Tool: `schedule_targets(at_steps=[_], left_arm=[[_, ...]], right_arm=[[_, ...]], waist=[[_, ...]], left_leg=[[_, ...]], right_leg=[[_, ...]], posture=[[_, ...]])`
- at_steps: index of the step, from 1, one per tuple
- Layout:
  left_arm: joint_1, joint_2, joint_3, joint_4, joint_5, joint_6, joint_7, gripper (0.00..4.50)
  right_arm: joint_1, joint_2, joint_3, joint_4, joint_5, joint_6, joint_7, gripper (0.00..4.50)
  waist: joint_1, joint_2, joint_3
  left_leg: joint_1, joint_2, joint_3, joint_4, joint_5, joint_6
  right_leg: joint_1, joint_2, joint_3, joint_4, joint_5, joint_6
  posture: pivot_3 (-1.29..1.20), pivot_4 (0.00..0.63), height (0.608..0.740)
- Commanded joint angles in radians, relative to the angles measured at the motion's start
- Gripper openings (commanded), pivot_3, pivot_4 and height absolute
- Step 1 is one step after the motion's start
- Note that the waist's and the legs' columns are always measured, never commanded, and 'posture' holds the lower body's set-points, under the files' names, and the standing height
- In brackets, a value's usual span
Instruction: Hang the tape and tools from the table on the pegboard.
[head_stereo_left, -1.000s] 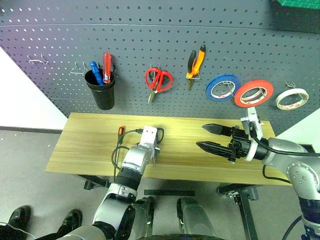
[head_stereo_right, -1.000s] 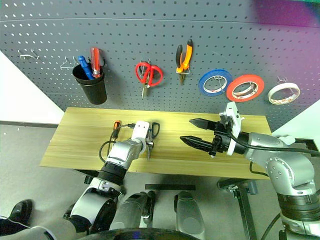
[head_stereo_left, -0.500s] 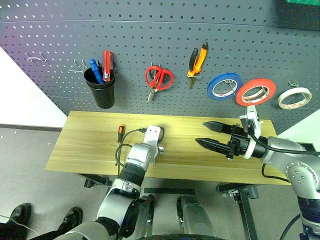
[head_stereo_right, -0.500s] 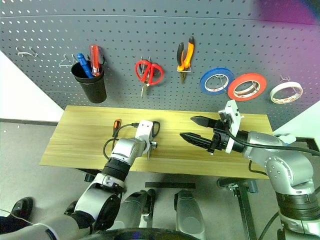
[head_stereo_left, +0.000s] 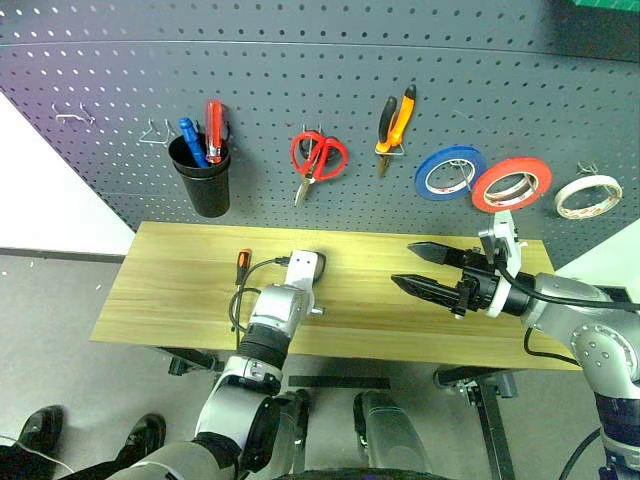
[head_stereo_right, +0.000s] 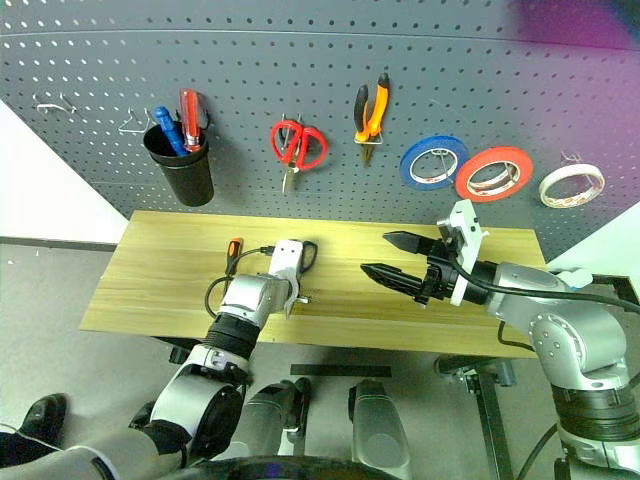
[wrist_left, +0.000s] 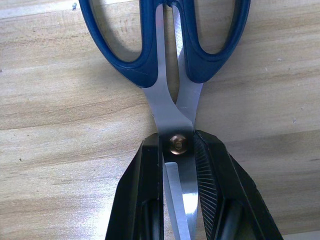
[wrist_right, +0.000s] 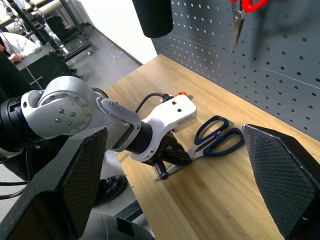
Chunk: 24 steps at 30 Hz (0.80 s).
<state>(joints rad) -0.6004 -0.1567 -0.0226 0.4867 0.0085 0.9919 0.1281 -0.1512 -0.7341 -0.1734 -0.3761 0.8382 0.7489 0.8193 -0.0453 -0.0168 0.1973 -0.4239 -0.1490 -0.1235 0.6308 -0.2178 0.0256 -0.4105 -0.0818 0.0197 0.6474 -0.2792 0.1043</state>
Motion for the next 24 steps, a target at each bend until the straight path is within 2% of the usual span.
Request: schedule_targets(at_steps=[1,8,15,18,24], left_arm=[[-0.011,-0.023,0.005,0.014,-0.005,0.004,0.008,0.52],[0.000,-0.007,-0.017,0.006,0.000,-0.017,-0.010,0.52],[0.034,0.026,-0.061,-0.101,0.026,-0.087,-0.035,0.52],[0.063,0.068,-0.153,-0.174,0.089,-0.166,-0.049,0.52],[0.142,0.141,-0.280,-0.305,0.127,-0.284,-0.153,0.52]], right_arm=[[-0.009,-0.004,-0.033,-0.027,0.006,-0.017,0.003,4.50],[-0.020,0.009,-0.020,-0.005,-0.011,-0.030,0.009,4.50],[-0.017,0.016,-0.026,0.017,-0.008,-0.044,0.035,4.50],[-0.012,0.019,-0.019,0.026,-0.014,-0.053,0.043,4.50],[-0.023,0.025,-0.010,0.055,-0.035,-0.073,0.063,4.50]], waist=[[0.000,0.000,0.000],[0.000,0.000,0.000],[0.001,0.000,0.001],[0.001,0.000,0.002],[0.002,0.001,0.001]], left_leg=[[0.000,0.000,0.000,0.000,0.000,0.000],[0.000,0.000,0.000,0.000,0.000,0.000],[0.000,0.000,0.000,0.000,0.000,0.000],[-0.001,0.000,0.000,0.000,0.000,0.000],[-0.001,0.000,0.001,-0.001,0.000,0.000]], right_leg=[[0.000,0.000,0.000,0.000,0.000,0.000],[0.000,0.000,0.000,0.000,0.000,0.000],[-0.001,0.000,0.000,0.000,0.000,0.000],[-0.001,0.000,0.000,0.000,0.000,0.000],[-0.001,0.000,0.001,0.000,0.000,0.000]], posture=[[-0.24,0.239,0.740],[-0.23,0.235,0.740],[-0.22,0.225,0.740],[-0.22,0.219,0.740],[-0.21,0.206,0.740]])
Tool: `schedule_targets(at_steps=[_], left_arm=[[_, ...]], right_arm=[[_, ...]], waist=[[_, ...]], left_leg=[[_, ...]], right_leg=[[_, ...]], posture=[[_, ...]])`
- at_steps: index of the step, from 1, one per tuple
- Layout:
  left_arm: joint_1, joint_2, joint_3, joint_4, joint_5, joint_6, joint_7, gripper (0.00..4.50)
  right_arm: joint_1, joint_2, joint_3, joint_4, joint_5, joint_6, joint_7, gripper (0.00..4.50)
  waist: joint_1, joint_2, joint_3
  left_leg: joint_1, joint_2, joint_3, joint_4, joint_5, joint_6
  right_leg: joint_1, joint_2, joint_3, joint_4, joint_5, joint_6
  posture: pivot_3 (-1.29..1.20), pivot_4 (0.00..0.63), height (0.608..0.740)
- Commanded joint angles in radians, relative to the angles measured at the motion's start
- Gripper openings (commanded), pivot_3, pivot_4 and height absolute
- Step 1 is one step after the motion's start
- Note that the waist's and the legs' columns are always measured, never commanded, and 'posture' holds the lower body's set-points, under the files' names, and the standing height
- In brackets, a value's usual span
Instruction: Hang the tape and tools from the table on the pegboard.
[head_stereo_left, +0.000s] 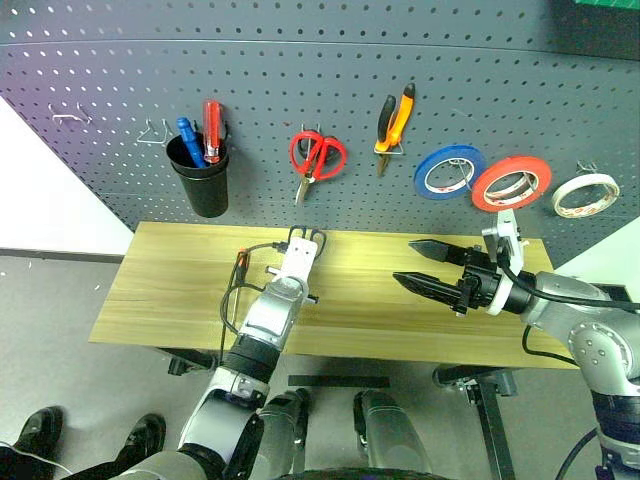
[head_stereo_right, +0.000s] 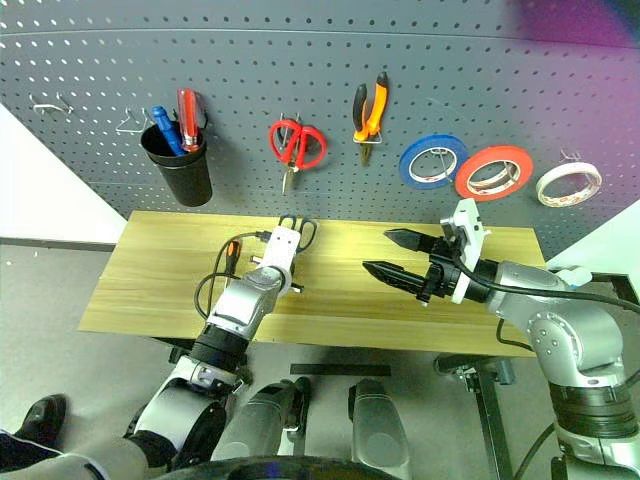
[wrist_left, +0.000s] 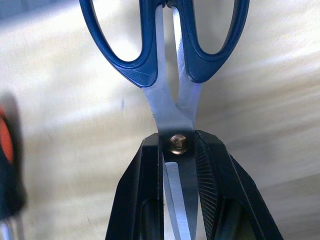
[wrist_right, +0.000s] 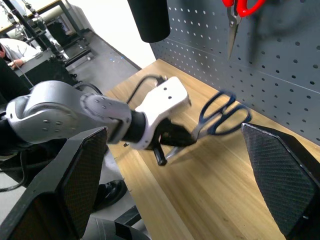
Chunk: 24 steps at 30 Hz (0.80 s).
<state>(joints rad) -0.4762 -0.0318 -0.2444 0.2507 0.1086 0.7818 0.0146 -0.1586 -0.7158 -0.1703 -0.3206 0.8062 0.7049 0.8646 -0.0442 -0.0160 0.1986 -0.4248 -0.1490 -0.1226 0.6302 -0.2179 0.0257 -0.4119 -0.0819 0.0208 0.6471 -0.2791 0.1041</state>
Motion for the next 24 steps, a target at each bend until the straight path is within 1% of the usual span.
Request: schedule_targets(at_steps=[1,3,5,13,18,24], left_arm=[[0.030,0.058,-0.107,-0.091,0.041,-0.154,-0.096,0.52],[0.054,0.105,-0.152,-0.123,0.058,-0.204,-0.152,0.52],[0.067,0.126,-0.145,-0.125,0.039,-0.197,-0.192,0.52],[0.101,0.258,-0.171,-0.146,0.119,-0.366,-0.235,0.52],[0.165,0.322,-0.153,-0.184,0.145,-0.471,-0.246,0.52],[0.245,0.379,-0.148,-0.247,0.172,-0.628,-0.252,0.52]], right_arm=[[-0.020,0.008,-0.011,0.007,-0.010,-0.035,0.020,4.50],[-0.030,0.008,-0.011,0.019,-0.016,-0.040,0.025,4.50],[-0.040,0.008,-0.009,0.032,-0.023,-0.046,0.031,4.50],[-0.059,0.001,-0.033,0.073,-0.018,-0.058,0.079,4.50],[-0.017,-0.036,-0.076,0.102,0.000,-0.083,0.195,4.50],[0.027,-0.075,-0.112,0.210,-0.047,-0.181,0.331,4.50]], waist=[[0.001,0.000,0.000],[0.000,0.001,0.000],[0.000,0.001,0.000],[0.000,0.001,0.000],[0.003,0.002,-0.001],[0.002,0.002,-0.001]], left_leg=[[0.000,0.000,0.000,0.000,0.000,0.000],[0.000,0.000,0.000,0.000,0.000,0.000],[0.000,0.000,0.000,0.000,0.000,0.000],[0.000,0.000,0.000,0.000,0.001,0.002],[0.000,0.000,0.001,-0.001,0.001,0.002],[0.000,0.000,0.001,0.000,0.001,0.002]], right_leg=[[0.000,0.000,0.000,0.000,0.000,0.000],[0.000,0.000,0.000,0.000,0.000,0.000],[0.000,0.000,0.000,0.000,0.000,0.000],[-0.001,0.000,0.000,0.000,0.000,0.000],[-0.001,0.000,0.001,0.000,0.000,0.000],[-0.001,0.000,0.001,0.000,0.000,-0.001]], posture=[[-0.21,0.203,0.740],[-0.21,0.199,0.740],[-0.21,0.197,0.740],[-0.20,0.187,0.740],[-0.19,0.186,0.740],[-0.18,0.183,0.740]])
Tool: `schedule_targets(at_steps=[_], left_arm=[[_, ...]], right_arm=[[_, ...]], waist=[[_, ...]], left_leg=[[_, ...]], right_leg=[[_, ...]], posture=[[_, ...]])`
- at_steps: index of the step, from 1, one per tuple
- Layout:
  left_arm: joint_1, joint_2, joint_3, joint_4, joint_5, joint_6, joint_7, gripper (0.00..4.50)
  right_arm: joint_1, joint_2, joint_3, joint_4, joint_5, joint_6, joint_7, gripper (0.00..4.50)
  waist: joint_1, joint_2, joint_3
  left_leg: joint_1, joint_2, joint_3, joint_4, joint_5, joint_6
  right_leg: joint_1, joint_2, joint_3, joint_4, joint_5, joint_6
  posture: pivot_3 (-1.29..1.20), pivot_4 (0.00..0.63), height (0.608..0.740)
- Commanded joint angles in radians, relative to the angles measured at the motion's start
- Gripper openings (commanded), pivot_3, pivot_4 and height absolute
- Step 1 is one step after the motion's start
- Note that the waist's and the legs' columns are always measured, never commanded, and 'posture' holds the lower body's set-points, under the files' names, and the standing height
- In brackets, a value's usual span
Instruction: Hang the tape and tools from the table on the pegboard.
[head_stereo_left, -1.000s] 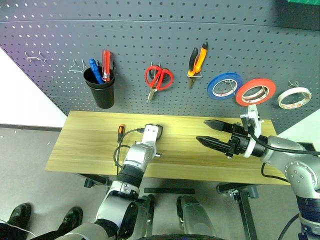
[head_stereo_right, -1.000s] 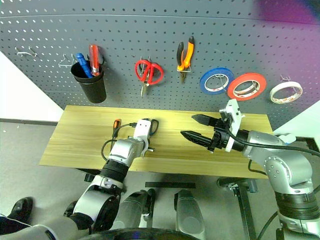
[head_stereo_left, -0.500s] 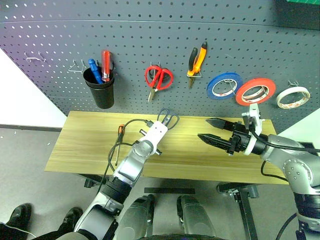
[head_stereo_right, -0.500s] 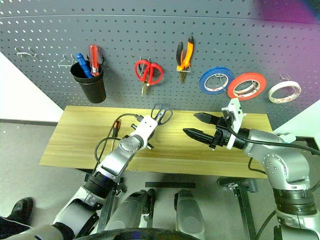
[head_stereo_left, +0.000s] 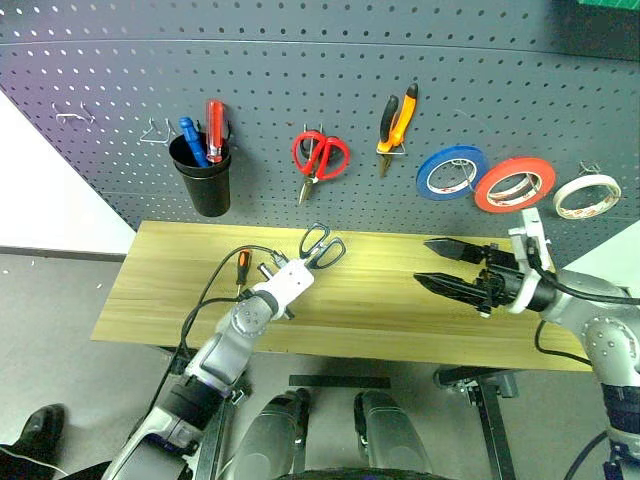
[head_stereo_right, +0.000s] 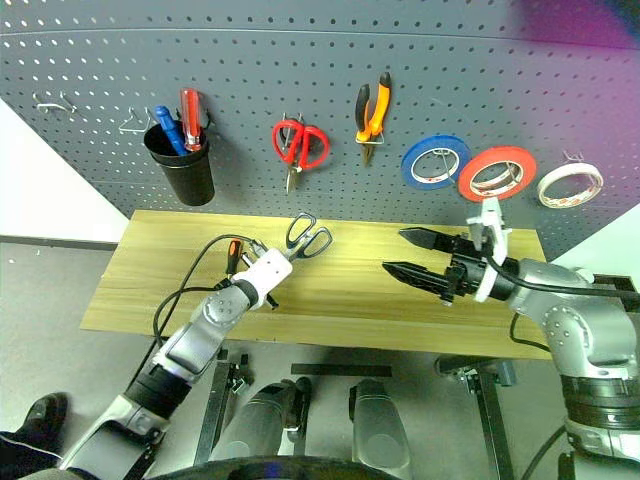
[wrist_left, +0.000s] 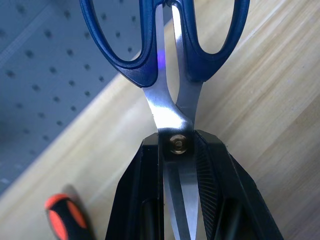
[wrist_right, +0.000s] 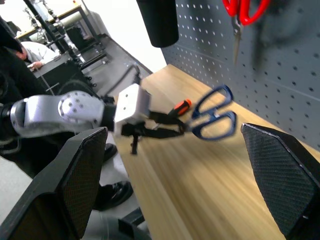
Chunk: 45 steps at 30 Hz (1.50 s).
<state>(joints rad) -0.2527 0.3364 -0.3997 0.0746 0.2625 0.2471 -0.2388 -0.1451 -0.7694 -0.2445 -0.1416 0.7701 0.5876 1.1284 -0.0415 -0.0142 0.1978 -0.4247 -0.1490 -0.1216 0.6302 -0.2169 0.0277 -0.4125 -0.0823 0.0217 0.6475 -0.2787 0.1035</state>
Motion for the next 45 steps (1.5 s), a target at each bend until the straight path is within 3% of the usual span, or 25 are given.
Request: schedule_targets(at_steps=[1,17,28,45], left_arm=[[0.031,0.015,0.019,-0.083,0.016,-0.111,0.004,0.52],[0.105,0.043,0.128,-0.217,0.013,-0.375,0.022,0.52],[0.088,0.022,0.213,-0.276,0.040,-0.428,0.074,0.52],[-0.026,0.002,0.284,-0.202,0.027,-0.408,0.081,0.52]], right_arm=[[0.025,-0.024,-0.042,0.045,-0.021,-0.090,0.096,4.50],[0.077,-0.083,-0.115,0.265,-0.075,-0.252,0.320,4.50],[0.073,-0.097,-0.173,0.408,-0.072,-0.275,0.374,4.50],[0.171,-0.042,-0.262,0.166,0.072,-0.228,0.411,4.50]], waist=[[0.000,0.000,0.000],[0.000,0.004,-0.002],[0.000,0.007,-0.004],[-0.001,0.010,-0.006]], left_leg=[[0.000,0.000,0.000,0.000,0.000,0.000],[0.001,0.000,0.001,0.001,0.000,0.000],[0.003,0.000,0.002,0.001,0.000,0.000],[0.005,0.000,0.003,0.001,0.000,0.000]], right_leg=[[0.000,0.000,0.000,0.000,0.000,0.000],[0.001,0.000,0.000,0.001,0.000,0.000],[0.002,0.000,0.001,0.002,0.000,0.000],[0.004,0.000,0.001,0.003,0.000,0.000]], posture=[[-0.18,0.185,0.740],[-0.17,0.172,0.740],[-0.16,0.162,0.740],[-0.18,0.155,0.740]])
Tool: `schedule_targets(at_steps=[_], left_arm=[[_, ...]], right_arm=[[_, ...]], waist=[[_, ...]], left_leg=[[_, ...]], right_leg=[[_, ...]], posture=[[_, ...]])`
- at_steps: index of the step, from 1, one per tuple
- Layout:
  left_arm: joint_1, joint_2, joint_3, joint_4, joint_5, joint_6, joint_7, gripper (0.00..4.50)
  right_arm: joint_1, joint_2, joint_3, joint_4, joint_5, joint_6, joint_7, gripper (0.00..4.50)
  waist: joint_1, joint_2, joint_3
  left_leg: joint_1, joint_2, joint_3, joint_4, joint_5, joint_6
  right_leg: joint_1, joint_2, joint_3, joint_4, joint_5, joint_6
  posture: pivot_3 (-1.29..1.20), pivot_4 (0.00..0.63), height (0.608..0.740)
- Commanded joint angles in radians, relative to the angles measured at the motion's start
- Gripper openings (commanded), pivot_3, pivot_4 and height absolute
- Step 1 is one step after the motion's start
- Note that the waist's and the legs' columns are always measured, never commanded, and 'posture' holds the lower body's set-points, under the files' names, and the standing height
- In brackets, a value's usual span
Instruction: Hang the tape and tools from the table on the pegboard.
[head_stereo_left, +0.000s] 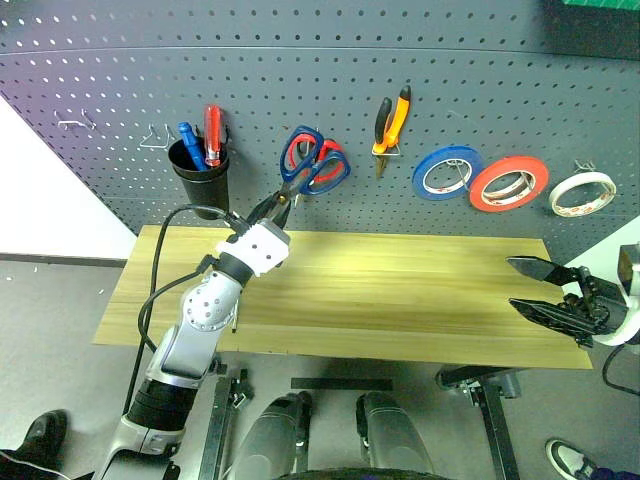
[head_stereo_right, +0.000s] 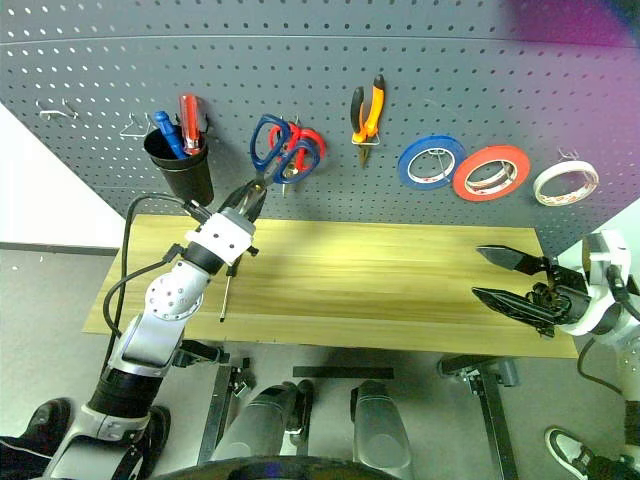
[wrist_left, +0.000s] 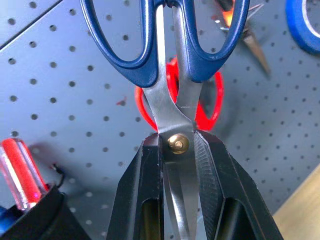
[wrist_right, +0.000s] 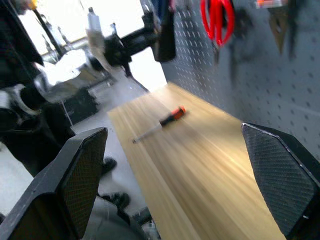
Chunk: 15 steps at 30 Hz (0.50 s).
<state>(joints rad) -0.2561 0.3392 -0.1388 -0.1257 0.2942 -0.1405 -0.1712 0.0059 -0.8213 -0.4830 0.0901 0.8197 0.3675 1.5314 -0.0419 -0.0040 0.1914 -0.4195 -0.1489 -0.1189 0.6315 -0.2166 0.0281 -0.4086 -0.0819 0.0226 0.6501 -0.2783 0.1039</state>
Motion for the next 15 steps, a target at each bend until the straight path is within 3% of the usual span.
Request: schedule_targets(at_steps=[1,15], left_arm=[[-0.029,-0.004,0.027,0.011,-0.009,-0.019,0.015,0.52],[-0.104,-0.059,0.004,0.141,-0.045,-0.038,-0.014,0.52]], right_arm=[[0.030,0.015,-0.019,-0.081,0.017,-0.016,0.008,4.50],[0.022,0.024,-0.008,-0.100,0.001,-0.034,-0.019,4.50]], waist=[[0.000,0.000,0.000],[-0.002,0.000,-0.001]], left_leg=[[0.000,0.000,0.000,0.000,0.000,0.000],[0.001,0.000,0.001,0.002,0.000,0.000]], right_leg=[[0.000,0.000,0.000,0.000,0.000,0.000],[0.001,0.000,0.000,0.000,0.001,0.001]], posture=[[-0.18,0.154,0.740],[-0.20,0.149,0.740]])
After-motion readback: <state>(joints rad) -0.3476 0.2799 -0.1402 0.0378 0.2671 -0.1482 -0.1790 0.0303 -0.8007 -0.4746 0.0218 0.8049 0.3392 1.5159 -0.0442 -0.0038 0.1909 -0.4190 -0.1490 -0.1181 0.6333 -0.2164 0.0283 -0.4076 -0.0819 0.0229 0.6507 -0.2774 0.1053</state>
